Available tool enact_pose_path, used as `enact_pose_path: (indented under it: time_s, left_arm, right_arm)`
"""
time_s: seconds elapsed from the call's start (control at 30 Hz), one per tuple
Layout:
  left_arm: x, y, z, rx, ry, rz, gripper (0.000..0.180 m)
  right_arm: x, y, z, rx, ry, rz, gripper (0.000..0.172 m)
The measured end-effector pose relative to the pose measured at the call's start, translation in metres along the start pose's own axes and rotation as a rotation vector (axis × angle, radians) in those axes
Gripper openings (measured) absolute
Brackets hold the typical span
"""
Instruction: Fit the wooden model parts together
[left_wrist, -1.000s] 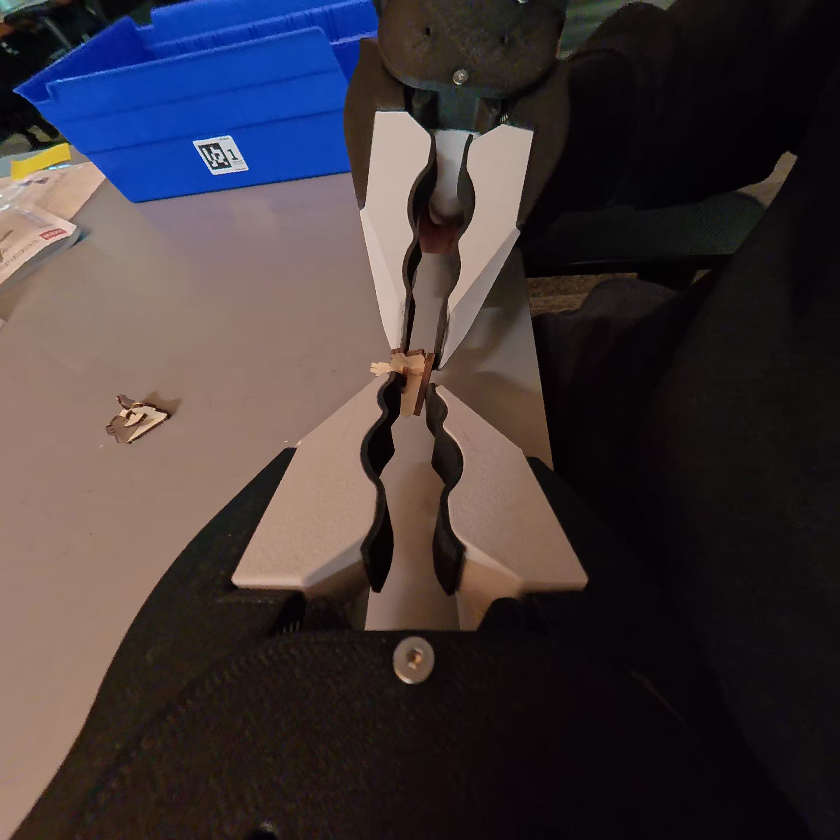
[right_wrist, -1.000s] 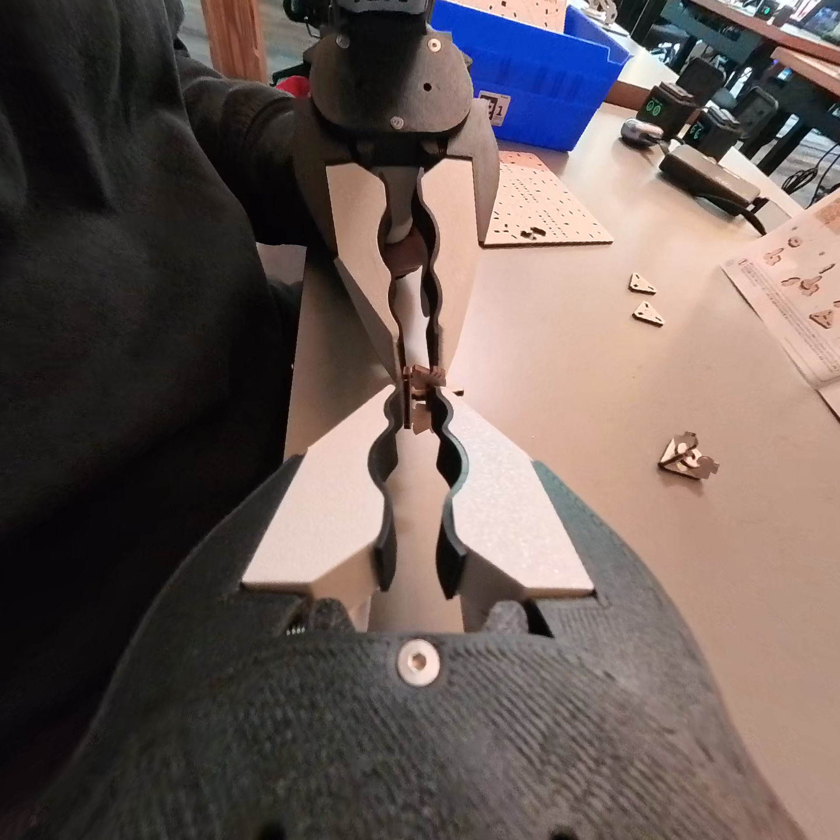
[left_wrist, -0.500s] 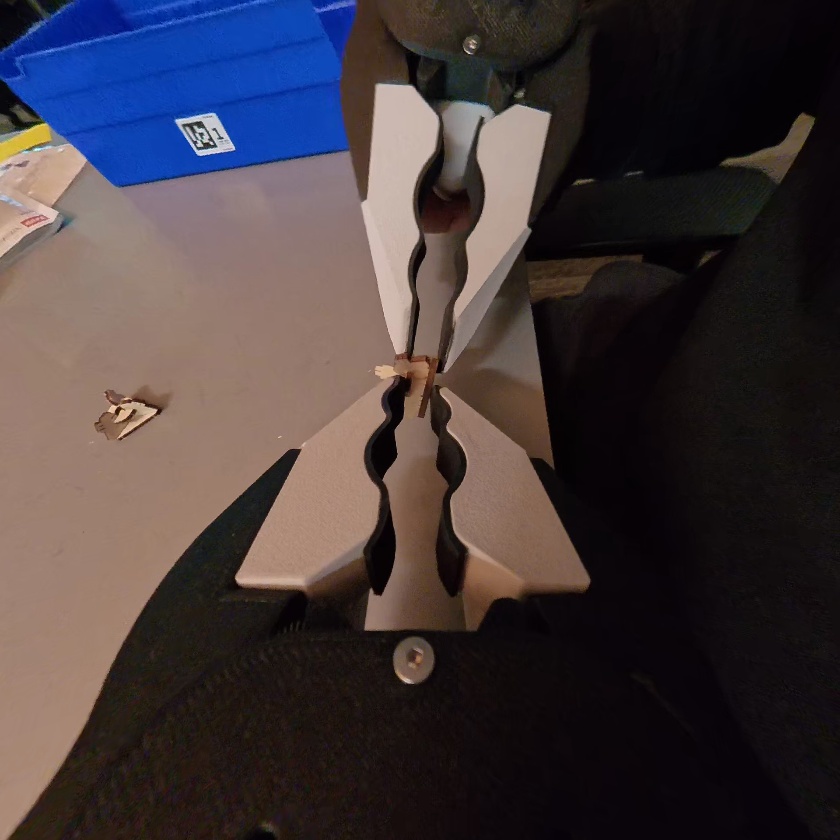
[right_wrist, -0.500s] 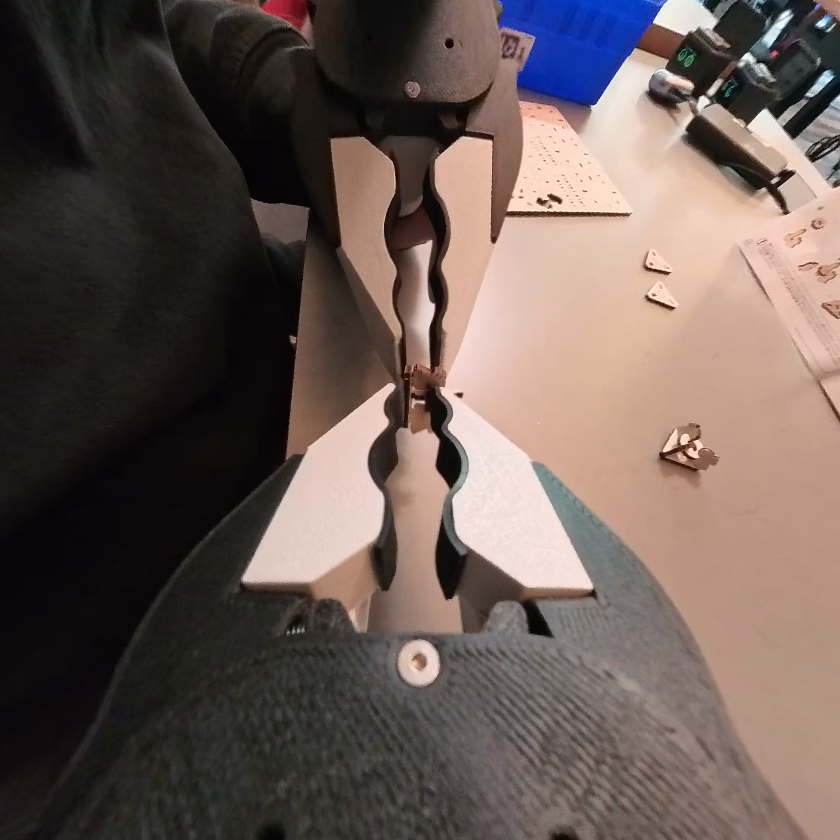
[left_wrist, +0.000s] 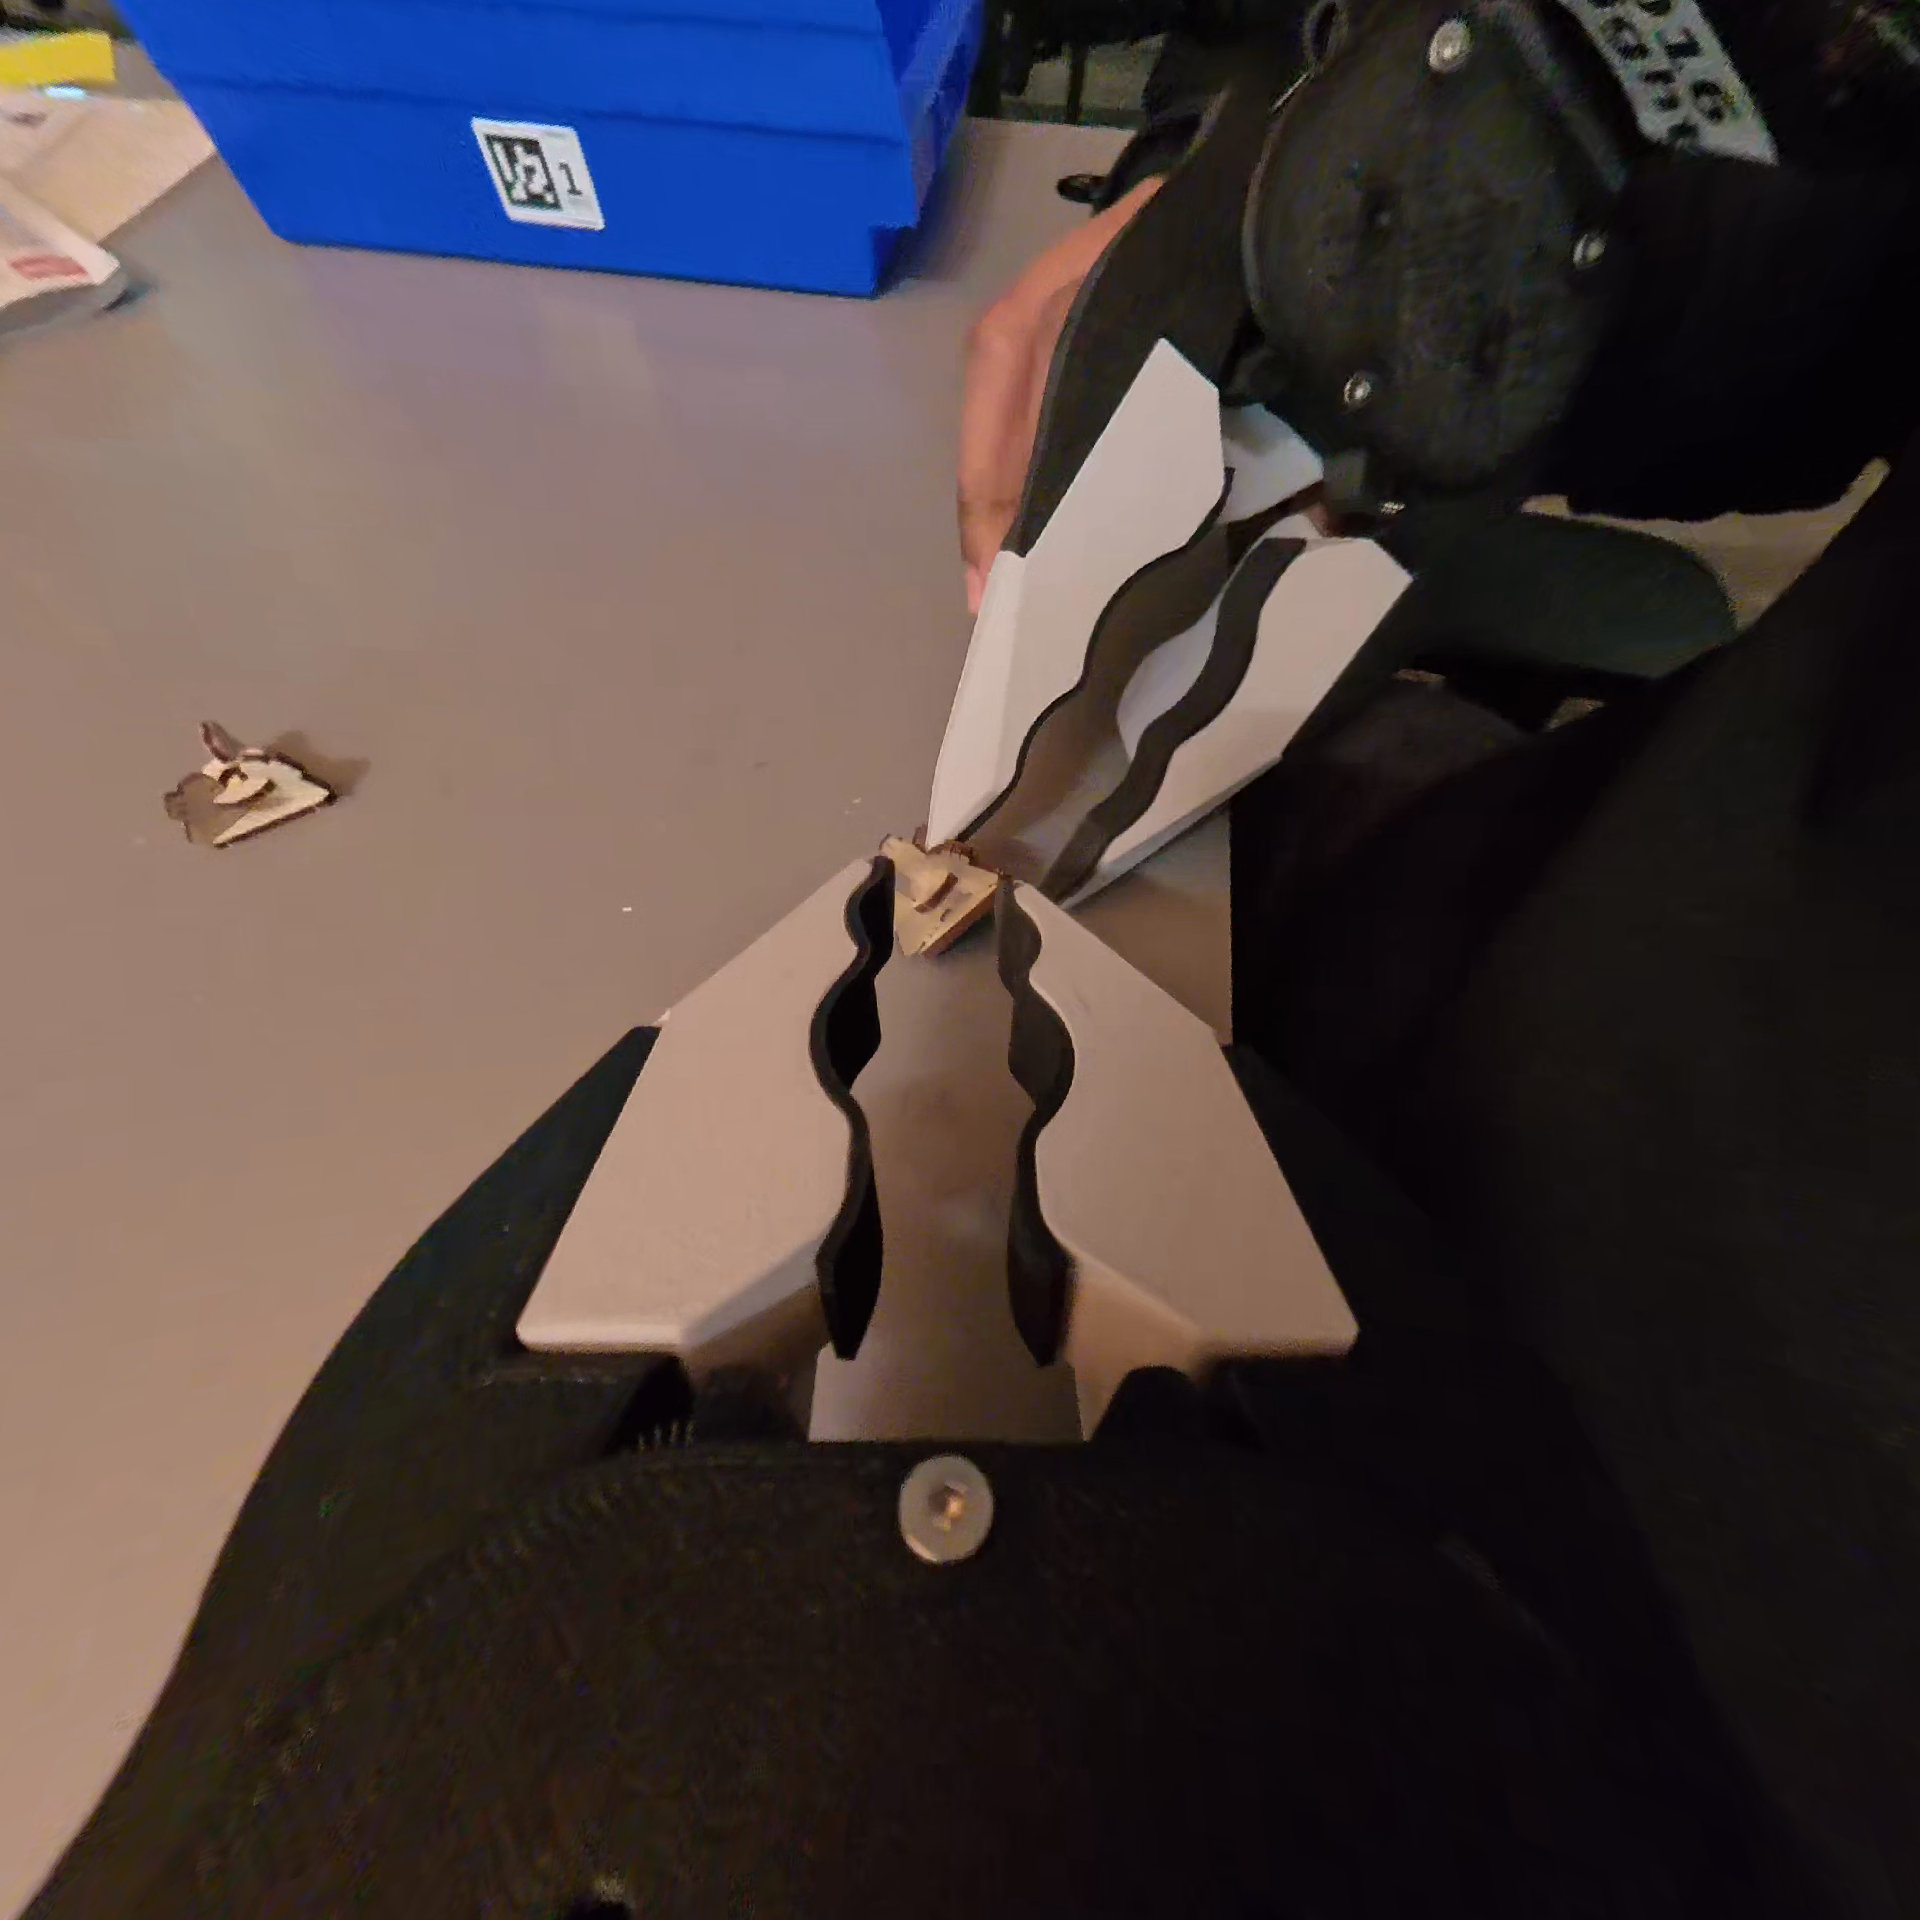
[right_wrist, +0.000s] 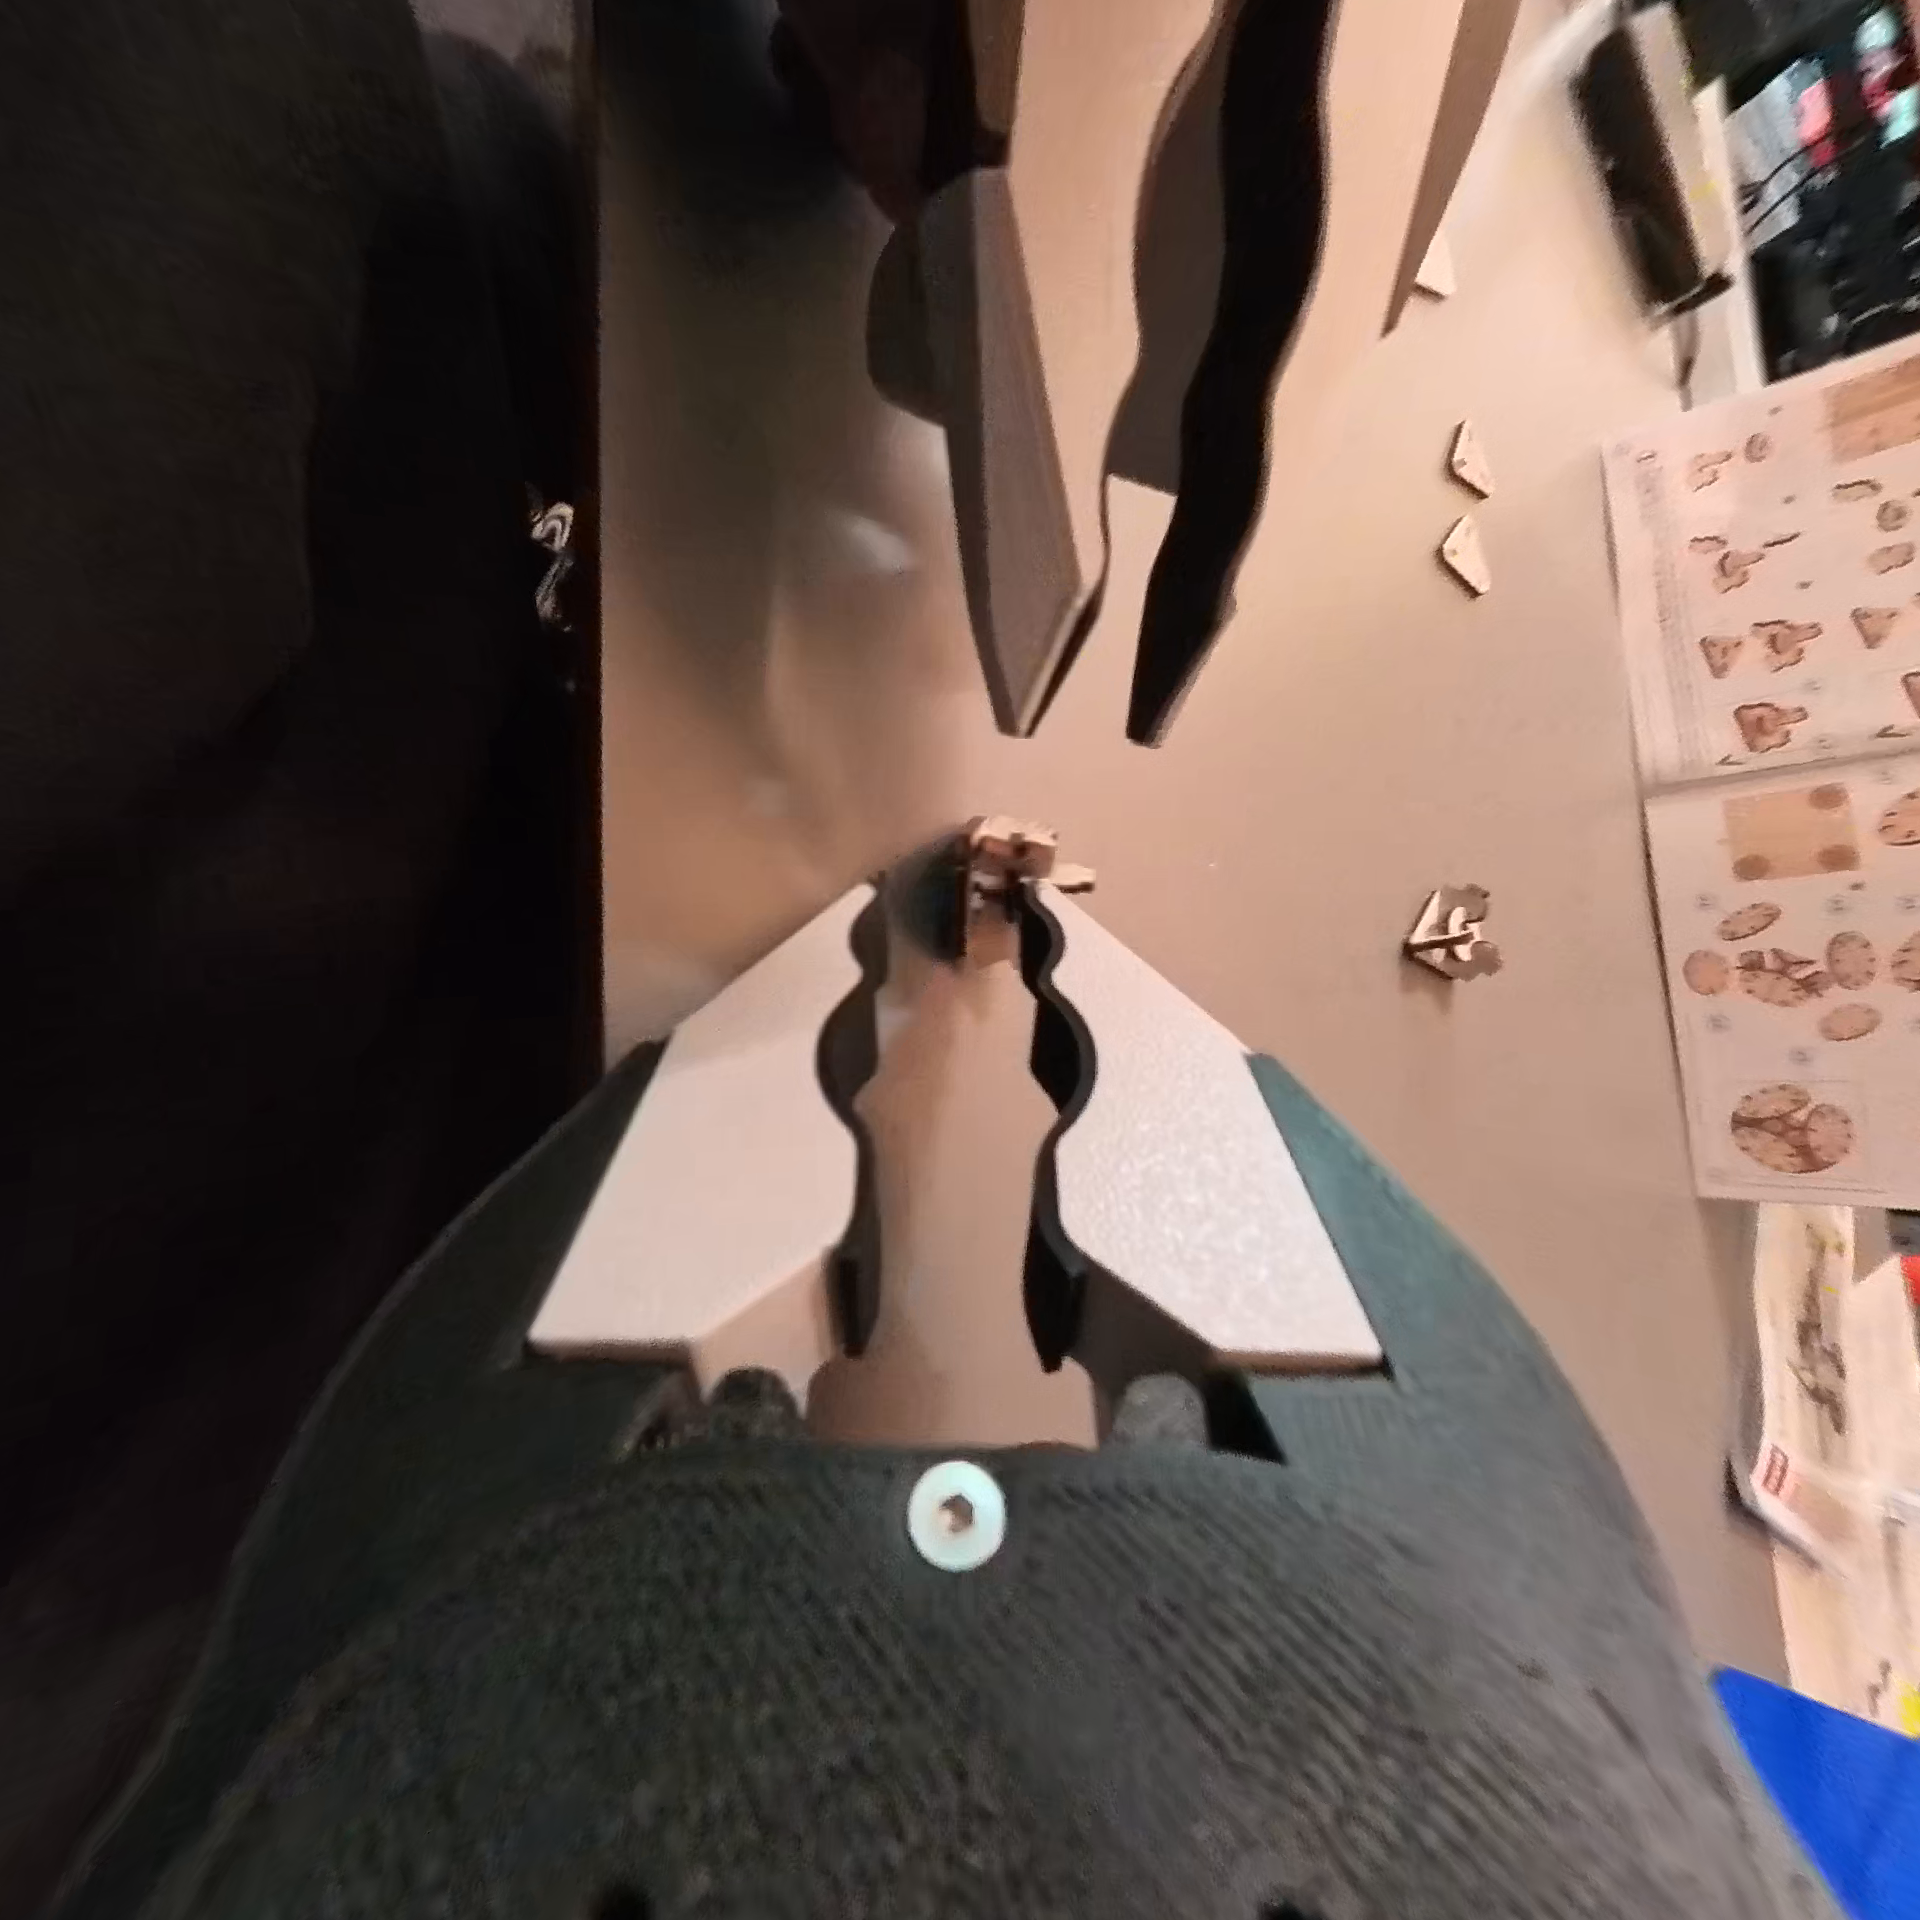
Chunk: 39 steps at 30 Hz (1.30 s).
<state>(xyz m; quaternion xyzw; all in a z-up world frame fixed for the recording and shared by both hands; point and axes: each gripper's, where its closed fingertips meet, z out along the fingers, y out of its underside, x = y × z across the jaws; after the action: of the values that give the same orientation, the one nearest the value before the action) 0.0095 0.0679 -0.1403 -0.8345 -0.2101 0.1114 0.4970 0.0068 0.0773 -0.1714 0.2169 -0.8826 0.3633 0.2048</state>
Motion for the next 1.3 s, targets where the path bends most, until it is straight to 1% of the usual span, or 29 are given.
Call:
enact_pose_path:
  time_s: [0.07, 0.13, 0.2, 0.27, 0.3, 0.4, 0.5, 0.6, 0.67, 0.73, 0.83, 0.93, 1.1, 1.17, 1.2, 1.3]
  left_arm:
    - [0.001, 0.003, 0.002, -0.023, -0.01, -0.013, 0.019]
    - [0.0, 0.007, 0.004, -0.048, -0.022, -0.026, 0.019]
    - [0.0, 0.009, 0.005, -0.065, -0.023, -0.041, 0.019]
    - [0.001, 0.011, 0.006, -0.077, -0.016, -0.056, 0.021]
    - [0.001, 0.011, 0.007, -0.08, -0.015, -0.064, 0.021]
    - [0.003, 0.012, 0.007, -0.08, -0.014, -0.102, 0.021]
    - [0.006, 0.011, 0.006, -0.065, -0.01, -0.187, 0.021]
    - [0.002, 0.014, 0.006, -0.067, -0.02, -0.27, 0.022]
    - [-0.001, 0.017, 0.008, -0.082, -0.008, -0.321, 0.023]
    - [-0.002, 0.02, 0.01, -0.108, 0.01, -0.356, 0.024]
    - [0.003, 0.025, 0.015, -0.151, 0.058, -0.378, 0.025]
    - [0.011, 0.026, 0.018, -0.171, 0.108, -0.376, 0.025]
    - [0.051, 0.021, 0.02, -0.179, 0.343, -0.404, 0.025]
    - [0.046, 0.017, 0.019, -0.141, 0.314, -0.417, 0.024]
    - [0.041, 0.011, 0.016, -0.093, 0.303, -0.431, 0.023]
    - [0.025, 0.004, -0.001, 0.018, 0.299, -0.504, 0.017]
  right_arm:
    - [-0.004, -0.002, -0.002, -0.001, -0.034, 0.043, 0.029]
    - [-0.008, -0.004, -0.006, -0.004, -0.085, 0.105, 0.045]
    - [-0.012, -0.005, -0.01, -0.012, -0.139, 0.176, 0.057]
    - [-0.008, -0.004, -0.014, -0.021, -0.153, 0.242, 0.061]
    - [-0.003, -0.003, -0.016, -0.031, -0.144, 0.267, 0.058]
    - [0.013, -0.001, -0.021, -0.067, -0.116, 0.311, 0.041]
    - [0.019, -0.004, -0.025, -0.087, -0.174, 0.402, 0.038]
    - [0.021, -0.003, -0.025, -0.116, -0.223, 0.505, 0.031]
    - [0.017, -0.001, -0.023, -0.146, -0.256, 0.58, 0.025]
    - [0.007, 0.003, -0.022, -0.189, -0.288, 0.632, 0.025]
    - [-0.004, 0.005, -0.02, -0.214, -0.307, 0.694, 0.026]
    - [-0.003, 0.007, -0.018, -0.216, -0.282, 0.766, 0.023]
    - [0.001, 0.012, -0.016, -0.243, -0.277, 0.861, 0.022]
    - [0.002, 0.01, -0.017, -0.247, -0.283, 0.882, 0.022]
    - [0.002, 0.008, -0.018, -0.246, -0.285, 0.888, 0.021]
    - [0.003, -0.001, -0.018, -0.241, -0.286, 0.887, 0.017]
